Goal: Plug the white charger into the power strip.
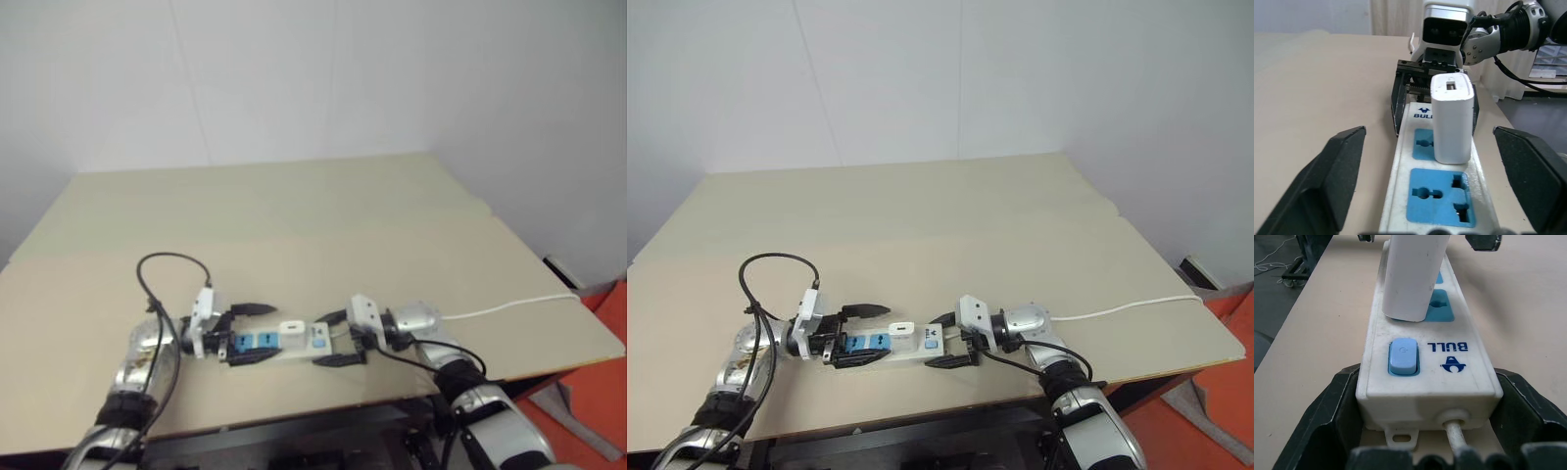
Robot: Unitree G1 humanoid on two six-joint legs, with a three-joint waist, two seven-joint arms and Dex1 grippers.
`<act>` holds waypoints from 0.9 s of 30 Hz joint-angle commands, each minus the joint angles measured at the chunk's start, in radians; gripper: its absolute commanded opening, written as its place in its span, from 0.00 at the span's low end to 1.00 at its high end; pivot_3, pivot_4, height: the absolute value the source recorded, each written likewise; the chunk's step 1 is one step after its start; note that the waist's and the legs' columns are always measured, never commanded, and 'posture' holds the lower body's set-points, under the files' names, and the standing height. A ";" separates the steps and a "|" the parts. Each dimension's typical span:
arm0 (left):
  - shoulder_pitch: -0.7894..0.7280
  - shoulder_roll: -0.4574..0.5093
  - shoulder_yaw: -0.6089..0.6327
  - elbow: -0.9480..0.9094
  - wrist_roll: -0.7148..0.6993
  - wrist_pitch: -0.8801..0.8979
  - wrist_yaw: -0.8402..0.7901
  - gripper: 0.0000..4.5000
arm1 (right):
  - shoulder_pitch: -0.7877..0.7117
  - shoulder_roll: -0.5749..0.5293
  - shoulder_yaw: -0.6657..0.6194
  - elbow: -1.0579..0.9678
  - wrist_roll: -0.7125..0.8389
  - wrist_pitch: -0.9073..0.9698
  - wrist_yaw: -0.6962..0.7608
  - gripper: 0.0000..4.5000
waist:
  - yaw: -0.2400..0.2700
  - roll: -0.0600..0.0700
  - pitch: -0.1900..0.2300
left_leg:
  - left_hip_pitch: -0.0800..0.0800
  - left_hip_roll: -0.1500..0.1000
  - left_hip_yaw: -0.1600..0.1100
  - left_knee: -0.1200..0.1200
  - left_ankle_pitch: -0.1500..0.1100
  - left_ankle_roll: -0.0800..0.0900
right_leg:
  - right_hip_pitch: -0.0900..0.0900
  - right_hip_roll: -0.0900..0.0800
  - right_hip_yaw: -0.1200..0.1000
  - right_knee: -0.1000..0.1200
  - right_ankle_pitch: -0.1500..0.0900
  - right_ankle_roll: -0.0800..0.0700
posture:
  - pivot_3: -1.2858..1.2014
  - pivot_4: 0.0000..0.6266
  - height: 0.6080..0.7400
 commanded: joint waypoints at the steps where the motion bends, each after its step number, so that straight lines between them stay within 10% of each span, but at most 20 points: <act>1: 0.014 0.028 0.002 -0.028 0.016 0.027 -0.007 1.00 | 0.013 -0.006 0.031 0.033 -0.050 -0.002 -0.002 0.77 | 0.000 -0.001 0.000 | 0.000 0.000 0.000 0.000 0.000 0.000 | 0.000 0.000 0.000 0.000 0.000 0.000 | 0.52 0.24 1.00; 10: 0.018 0.088 0.098 -0.116 -0.016 0.017 0.021 1.00 | -0.001 0.010 0.006 0.046 -0.038 0.024 -0.046 0.77 | -0.002 -0.007 0.007 | -0.003 0.002 -0.001 0.000 0.000 0.000 | -0.005 0.001 0.000 0.000 0.001 -0.002 | 0.52 0.24 1.00; 16: 0.055 0.162 0.196 -0.152 -0.059 0.038 0.019 1.00 | 0.006 -0.019 -0.018 0.016 -0.017 0.003 -0.015 0.99 | 0.000 -0.010 0.010 | -0.011 0.004 -0.001 0.000 0.000 0.000 | -0.014 0.000 0.000 0.001 0.002 -0.003 | 0.52 0.24 1.00; 27: 0.251 0.348 0.373 -0.226 -0.095 0.071 -0.001 1.00 | 0.143 -0.319 -0.143 -0.353 0.156 0.105 0.120 0.99 | 0.068 -0.009 0.025 | -0.037 0.002 0.003 0.003 0.000 -0.001 | -0.037 -0.005 -0.003 0.001 0.002 -0.003 | 0.52 0.24 1.00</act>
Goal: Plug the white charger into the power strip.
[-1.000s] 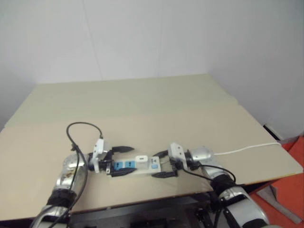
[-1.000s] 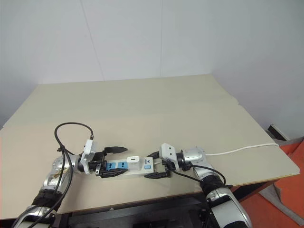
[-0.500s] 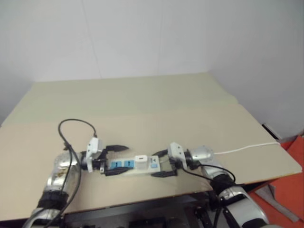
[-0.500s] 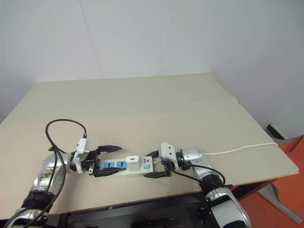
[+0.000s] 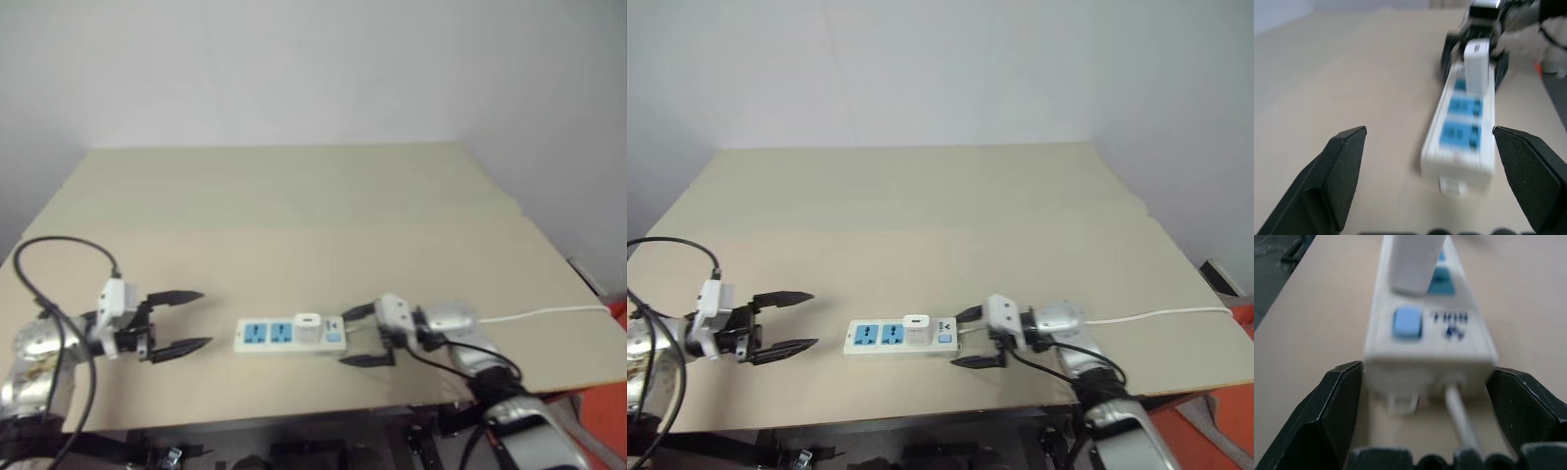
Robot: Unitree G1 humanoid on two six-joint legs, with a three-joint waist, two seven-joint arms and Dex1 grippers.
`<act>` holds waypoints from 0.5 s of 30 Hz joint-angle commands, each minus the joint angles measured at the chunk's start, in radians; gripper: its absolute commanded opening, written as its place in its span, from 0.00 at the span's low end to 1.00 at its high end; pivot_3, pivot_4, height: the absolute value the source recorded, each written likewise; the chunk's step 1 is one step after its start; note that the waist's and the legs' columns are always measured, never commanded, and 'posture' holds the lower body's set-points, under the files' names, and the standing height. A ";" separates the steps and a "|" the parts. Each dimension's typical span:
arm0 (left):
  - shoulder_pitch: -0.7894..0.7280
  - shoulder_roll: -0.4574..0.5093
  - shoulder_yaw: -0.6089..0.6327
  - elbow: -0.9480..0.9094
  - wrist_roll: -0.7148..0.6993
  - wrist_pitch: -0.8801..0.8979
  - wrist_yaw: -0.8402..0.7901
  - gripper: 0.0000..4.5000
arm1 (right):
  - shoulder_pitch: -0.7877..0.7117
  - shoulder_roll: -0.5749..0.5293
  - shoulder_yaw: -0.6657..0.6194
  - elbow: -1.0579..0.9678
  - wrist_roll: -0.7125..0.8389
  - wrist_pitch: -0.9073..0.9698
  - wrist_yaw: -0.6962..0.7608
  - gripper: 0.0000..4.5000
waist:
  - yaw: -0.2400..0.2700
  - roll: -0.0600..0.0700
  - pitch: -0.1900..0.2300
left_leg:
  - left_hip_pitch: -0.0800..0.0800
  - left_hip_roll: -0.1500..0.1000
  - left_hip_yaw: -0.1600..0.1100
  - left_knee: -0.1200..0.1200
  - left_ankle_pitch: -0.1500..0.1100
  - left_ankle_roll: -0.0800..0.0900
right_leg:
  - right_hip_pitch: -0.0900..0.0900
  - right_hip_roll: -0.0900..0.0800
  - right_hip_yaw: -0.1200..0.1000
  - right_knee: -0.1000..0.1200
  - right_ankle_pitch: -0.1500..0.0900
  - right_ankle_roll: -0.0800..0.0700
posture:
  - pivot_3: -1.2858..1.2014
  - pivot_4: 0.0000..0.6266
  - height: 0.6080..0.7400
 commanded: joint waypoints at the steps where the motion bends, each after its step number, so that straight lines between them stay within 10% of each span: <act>1: 0.049 0.050 0.080 -0.050 -0.036 0.004 -0.019 1.00 | 0.034 -0.119 -0.088 -0.145 0.100 0.061 0.072 0.99 | 0.008 0.000 0.005 | -0.001 0.000 0.001 0.000 0.000 0.000 | -0.001 0.000 0.000 0.000 0.000 0.000 | 0.52 0.24 1.00; 15: 0.117 0.084 0.134 -0.045 -0.037 0.014 -0.030 1.00 | 0.234 -0.347 -0.244 -0.385 0.228 0.170 0.088 0.99 | 0.013 0.001 0.015 | -0.001 0.001 0.003 0.000 0.000 0.000 | -0.003 0.004 0.000 0.000 0.000 0.000 | 0.52 0.24 1.00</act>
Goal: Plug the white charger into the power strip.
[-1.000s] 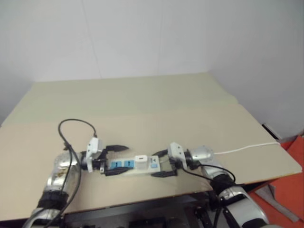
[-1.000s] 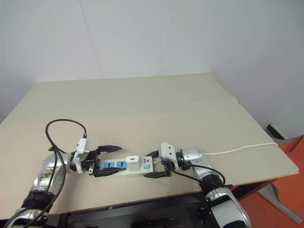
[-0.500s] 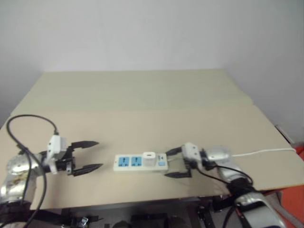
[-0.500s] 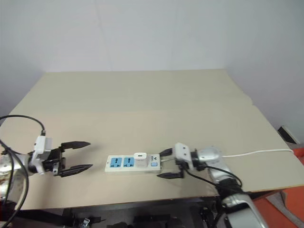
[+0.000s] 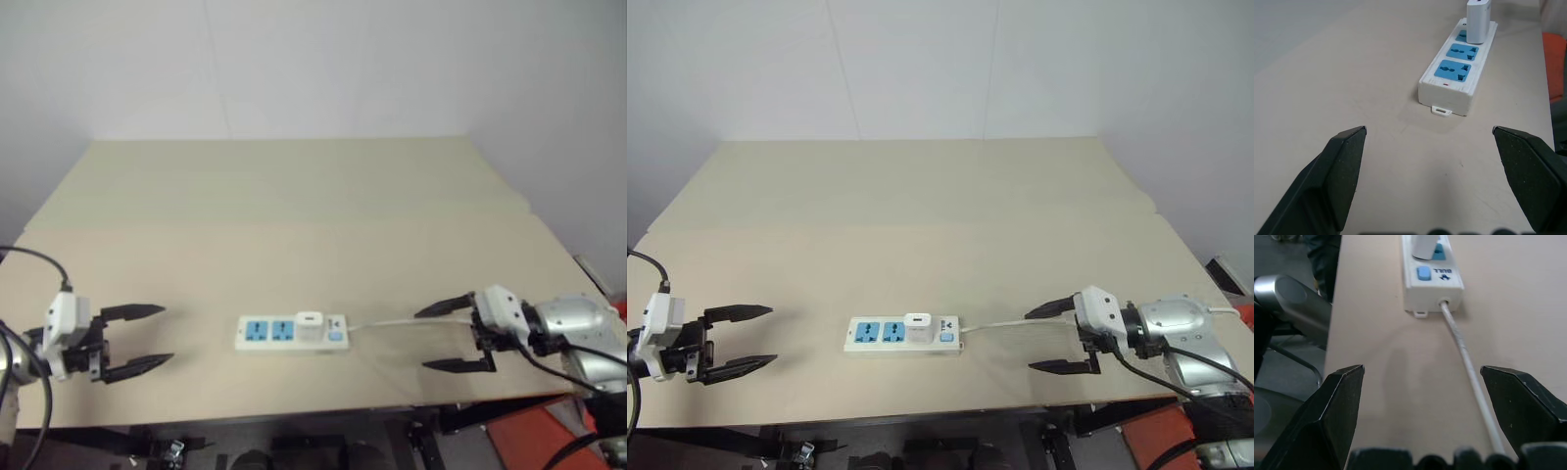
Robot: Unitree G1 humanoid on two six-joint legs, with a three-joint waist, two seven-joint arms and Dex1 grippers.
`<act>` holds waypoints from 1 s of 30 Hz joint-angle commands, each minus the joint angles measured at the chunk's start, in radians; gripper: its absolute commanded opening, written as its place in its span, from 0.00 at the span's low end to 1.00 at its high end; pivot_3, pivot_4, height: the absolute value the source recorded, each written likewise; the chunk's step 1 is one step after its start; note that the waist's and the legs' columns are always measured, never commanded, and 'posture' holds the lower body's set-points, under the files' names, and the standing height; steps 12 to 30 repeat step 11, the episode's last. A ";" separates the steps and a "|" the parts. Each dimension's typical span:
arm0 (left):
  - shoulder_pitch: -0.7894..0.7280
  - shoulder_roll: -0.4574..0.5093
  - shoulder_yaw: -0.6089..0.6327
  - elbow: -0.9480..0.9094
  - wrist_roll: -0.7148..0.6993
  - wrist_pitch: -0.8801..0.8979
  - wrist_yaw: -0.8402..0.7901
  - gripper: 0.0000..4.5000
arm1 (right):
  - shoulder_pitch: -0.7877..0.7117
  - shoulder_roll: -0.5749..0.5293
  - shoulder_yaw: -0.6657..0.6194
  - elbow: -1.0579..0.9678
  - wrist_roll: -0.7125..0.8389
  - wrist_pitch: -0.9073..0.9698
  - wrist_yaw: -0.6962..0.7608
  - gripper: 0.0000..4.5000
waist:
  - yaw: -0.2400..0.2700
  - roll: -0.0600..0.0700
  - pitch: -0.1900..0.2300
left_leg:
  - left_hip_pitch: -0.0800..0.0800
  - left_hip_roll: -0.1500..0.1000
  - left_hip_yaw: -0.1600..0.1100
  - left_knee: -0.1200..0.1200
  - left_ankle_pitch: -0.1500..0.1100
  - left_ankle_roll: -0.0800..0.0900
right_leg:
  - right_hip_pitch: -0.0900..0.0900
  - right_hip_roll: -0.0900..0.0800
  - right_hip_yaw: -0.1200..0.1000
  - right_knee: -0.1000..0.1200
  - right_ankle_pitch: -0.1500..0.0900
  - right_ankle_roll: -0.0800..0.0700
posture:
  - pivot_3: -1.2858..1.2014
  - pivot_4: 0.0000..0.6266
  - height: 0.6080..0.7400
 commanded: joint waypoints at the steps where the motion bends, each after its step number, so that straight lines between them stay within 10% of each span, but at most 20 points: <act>1: -0.013 0.003 0.006 -0.017 -0.010 0.008 0.009 1.00 | 0.023 -0.014 -0.027 -0.061 0.018 0.030 -0.019 0.99 | 0.001 0.000 0.000 | 0.000 0.000 0.000 0.000 0.000 0.000 | 0.000 0.000 0.000 0.000 0.000 0.000 | 0.52 0.24 1.00; 30: -0.051 0.014 -0.005 0.006 -0.010 0.029 -0.006 1.00 | 0.073 -0.017 -0.044 -0.134 0.017 0.069 -0.078 0.99 | 0.003 0.000 0.000 | 0.000 -0.001 0.000 0.000 0.000 0.000 | 0.000 0.000 0.000 0.001 0.000 0.000 | 0.52 0.24 1.00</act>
